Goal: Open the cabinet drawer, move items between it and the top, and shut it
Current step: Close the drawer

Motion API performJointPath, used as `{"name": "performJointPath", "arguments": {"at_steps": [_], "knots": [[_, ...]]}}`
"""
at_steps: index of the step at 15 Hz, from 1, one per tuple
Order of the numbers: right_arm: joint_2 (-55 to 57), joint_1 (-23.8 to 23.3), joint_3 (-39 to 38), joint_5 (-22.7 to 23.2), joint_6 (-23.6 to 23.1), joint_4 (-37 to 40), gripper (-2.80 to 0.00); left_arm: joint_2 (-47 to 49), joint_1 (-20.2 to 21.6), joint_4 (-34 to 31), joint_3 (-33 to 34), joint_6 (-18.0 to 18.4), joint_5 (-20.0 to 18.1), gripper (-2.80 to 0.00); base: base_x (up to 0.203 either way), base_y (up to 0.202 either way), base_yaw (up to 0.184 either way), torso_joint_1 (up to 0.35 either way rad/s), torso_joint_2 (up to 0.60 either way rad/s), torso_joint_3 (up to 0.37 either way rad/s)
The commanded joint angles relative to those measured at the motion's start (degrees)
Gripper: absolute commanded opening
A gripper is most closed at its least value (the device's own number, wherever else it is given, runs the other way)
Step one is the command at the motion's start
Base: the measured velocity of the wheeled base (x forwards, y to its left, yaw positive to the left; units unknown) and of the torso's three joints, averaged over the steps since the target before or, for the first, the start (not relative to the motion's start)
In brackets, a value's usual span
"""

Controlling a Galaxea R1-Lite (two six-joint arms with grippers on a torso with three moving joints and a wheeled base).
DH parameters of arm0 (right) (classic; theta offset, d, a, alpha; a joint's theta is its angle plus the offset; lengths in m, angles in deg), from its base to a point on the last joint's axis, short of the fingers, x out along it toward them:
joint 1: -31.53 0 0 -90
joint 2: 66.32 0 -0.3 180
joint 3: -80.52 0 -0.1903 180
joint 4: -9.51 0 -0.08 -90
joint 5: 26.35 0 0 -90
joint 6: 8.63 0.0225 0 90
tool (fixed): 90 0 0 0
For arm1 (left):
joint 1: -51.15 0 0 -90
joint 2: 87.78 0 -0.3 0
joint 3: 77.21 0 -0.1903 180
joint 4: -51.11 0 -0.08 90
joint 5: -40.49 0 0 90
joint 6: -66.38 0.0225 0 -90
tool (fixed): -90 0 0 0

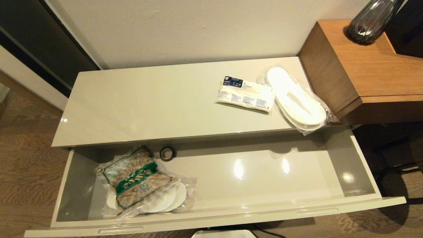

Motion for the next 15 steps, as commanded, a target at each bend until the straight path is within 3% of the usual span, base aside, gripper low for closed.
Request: {"name": "performJointPath", "arguments": {"at_steps": [1, 3, 5, 8, 10, 12, 13, 15], "knots": [[6.43, 0.26, 3.62, -1.2, 0.02, -0.08, -2.8, 0.07, 0.01, 0.06, 0.01, -0.05, -0.01, -2.8, 0.0, 0.0, 0.0, 0.0, 0.0, 0.0], [10.77, 1.72, 7.44, -5.25, 0.14, 0.29, -2.8, 0.07, 0.01, 0.06, 0.01, -0.05, 0.03, -2.8, 0.0, 0.0, 0.0, 0.0, 0.0, 0.0], [21.62, 4.29, 10.22, -13.77, 1.03, 1.6, -2.8, 0.07, 0.01, 0.06, 0.01, -0.05, 0.07, -2.8, 0.0, 0.0, 0.0, 0.0, 0.0, 0.0], [45.91, 8.68, 12.27, -25.21, 7.02, 3.85, -2.8, 0.07, 0.01, 0.06, 0.01, -0.05, -0.01, -2.8, 0.0, 0.0, 0.0, 0.0, 0.0, 0.0], [59.21, 12.53, 13.81, -28.08, 11.85, 4.84, -2.8, 0.07, 0.01, 0.06, 0.01, -0.05, -0.01, -2.8, 0.0, 0.0, 0.0, 0.0, 0.0, 0.0], [68.18, 15.96, 15.37, -25.54, 15.6, 6.66, -2.8, 0.07, 0.01, 0.06, 0.01, -0.05, 0.06, -2.8, 0.0, 0.0, 0.0, 0.0, 0.0, 0.0], [70.29, 17.1, 16.42, -20.14, 16.58, 9.01, -2.8, 0.07, 0.01, 0.06, 0.01, -0.05, -0.01, -2.8, 0.0, 0.0, 0.0, 0.0, 0.0, 0.0], [72.78, 18.0, 20.25, -13.92, 17.19, 21.2, -2.8, 0.07, 0.01, 0.06, 0.01, -0.05, -0.01, -2.8, 0.0, 0.0, 0.0, 0.0, 0.0, 0.0]]}}
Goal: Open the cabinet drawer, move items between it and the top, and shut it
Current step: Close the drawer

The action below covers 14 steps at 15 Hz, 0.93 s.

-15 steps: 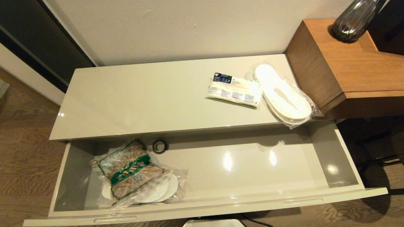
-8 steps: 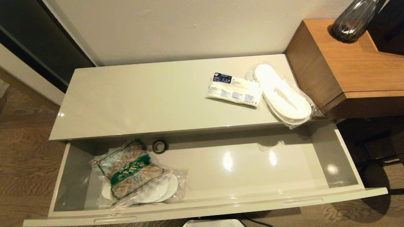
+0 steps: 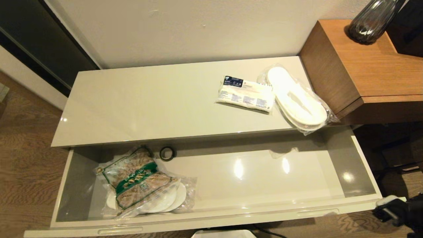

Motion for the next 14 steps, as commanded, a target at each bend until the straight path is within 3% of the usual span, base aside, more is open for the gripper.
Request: {"name": "performJointPath", "arguments": {"at_steps": [1, 3, 6, 10, 14], "knots": [[9.1, 1.07, 3.68, 5.46, 0.57, 11.77, -2.8, 0.07, 0.01, 0.06, 0.01, -0.05, -0.02, -2.8, 0.0, 0.0, 0.0, 0.0, 0.0, 0.0], [12.31, 1.12, 4.19, 8.15, 3.62, 13.26, -2.8, 0.07, 0.01, 0.06, 0.01, -0.05, -0.02, -2.8, 0.0, 0.0, 0.0, 0.0, 0.0, 0.0], [15.76, 1.11, 5.18, 8.35, 10.4, 13.11, -2.8, 0.07, 0.01, 0.06, 0.01, -0.05, -0.02, -2.8, 0.0, 0.0, 0.0, 0.0, 0.0, 0.0], [28.1, 1.09, 10.3, 4.17, 22.56, 9.23, -2.8, 0.07, 0.01, 0.06, 0.01, -0.05, 0.0, -2.8, 0.0, 0.0, 0.0, 0.0, 0.0, 0.0], [37.59, 0.33, 18.7, -0.71, 28.17, 1.7, -2.8, 0.07, 0.01, 0.06, 0.01, -0.05, 0.05, -2.8, 0.0, 0.0, 0.0, 0.0, 0.0, 0.0]]}}
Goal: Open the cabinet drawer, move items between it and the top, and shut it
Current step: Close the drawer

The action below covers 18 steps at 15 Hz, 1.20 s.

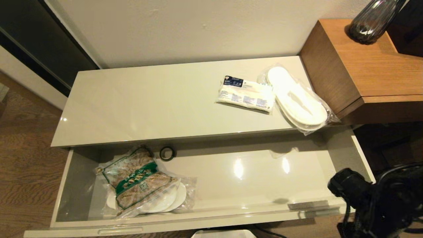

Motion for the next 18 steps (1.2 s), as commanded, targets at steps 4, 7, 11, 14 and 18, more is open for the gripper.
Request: {"name": "performJointPath", "arguments": {"at_steps": [4, 7, 11, 14, 18], "knots": [[5.88, -0.76, 7.52, -0.97, 1.25, -1.53, -2.8, 0.07, 0.01, 0.06, 0.01, -0.05, 0.07, -2.8, 0.0, 0.0, 0.0, 0.0, 0.0, 0.0], [4.07, -2.59, 12.84, -0.33, 0.02, -1.76, -2.8, 0.07, 0.01, 0.06, 0.01, -0.05, 0.07, -2.8, 0.0, 0.0, 0.0, 0.0, 0.0, 0.0], [4.46, -3.67, 17.1, -0.08, -6.03, -10.42, -2.8, 0.07, 0.01, 0.06, 0.01, -0.05, -0.02, -2.8, 0.0, 0.0, 0.0, 0.0, 0.0, 0.0], [3.03, -4.22, 20.3, 0.94, -13.88, -20.19, -2.8, 0.07, 0.01, 0.06, 0.01, -0.05, 0.02, -2.8, 0.0, 0.0, 0.0, 0.0, 0.0, 0.0], [-2.21, -5.61, 23.55, 14.04, -28.14, -30.41, -2.8, 0.07, 0.01, 0.06, 0.01, -0.05, -0.02, -2.8, 0.0, 0.0, 0.0, 0.0, 0.0, 0.0]]}}
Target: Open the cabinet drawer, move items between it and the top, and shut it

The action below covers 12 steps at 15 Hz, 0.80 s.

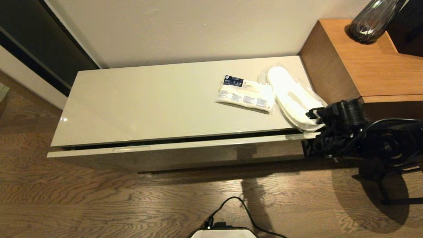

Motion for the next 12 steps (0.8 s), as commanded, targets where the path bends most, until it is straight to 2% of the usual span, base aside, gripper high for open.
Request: {"name": "performJointPath", "arguments": {"at_steps": [1, 3, 5, 9, 12], "knots": [[-5.84, -0.83, 0.48, 6.25, -7.33, -6.48, -2.8, 0.07, 0.02, 0.04, 0.02, -0.03, 0.08, -2.8, 0.0, 0.0, 0.0, 0.0, 0.0, 0.0], [-11.95, -2.11, 0.36, 14.34, -11.65, -9.2, -2.8, 0.07, 0.02, 0.04, 0.01, -0.03, -0.01, -2.8, 0.0, 0.0, 0.0, 0.0, 0.0, 0.0], [-19.51, -2.79, 0.68, 19.06, -13.23, -6.6, -2.8, 0.07, 0.02, 0.04, 0.01, -0.03, 0.0, -2.8, 0.0, 0.0, 0.0, 0.0, 0.0, 0.0], [-37.1, -2.75, 1.9, 23.5, -14.71, 10.09, -2.8, 0.07, 0.02, 0.04, 0.01, -0.03, -0.01, -2.8, 0.0, 0.0, 0.0, 0.0, 0.0, 0.0], [-54.29, -2.07, 0.2, 24.64, -18.74, 25.8, -2.8, 0.07, 0.02, 0.04, 0.01, -0.03, -0.01, -2.8, 0.0, 0.0, 0.0, 0.0, 0.0, 0.0]]}}
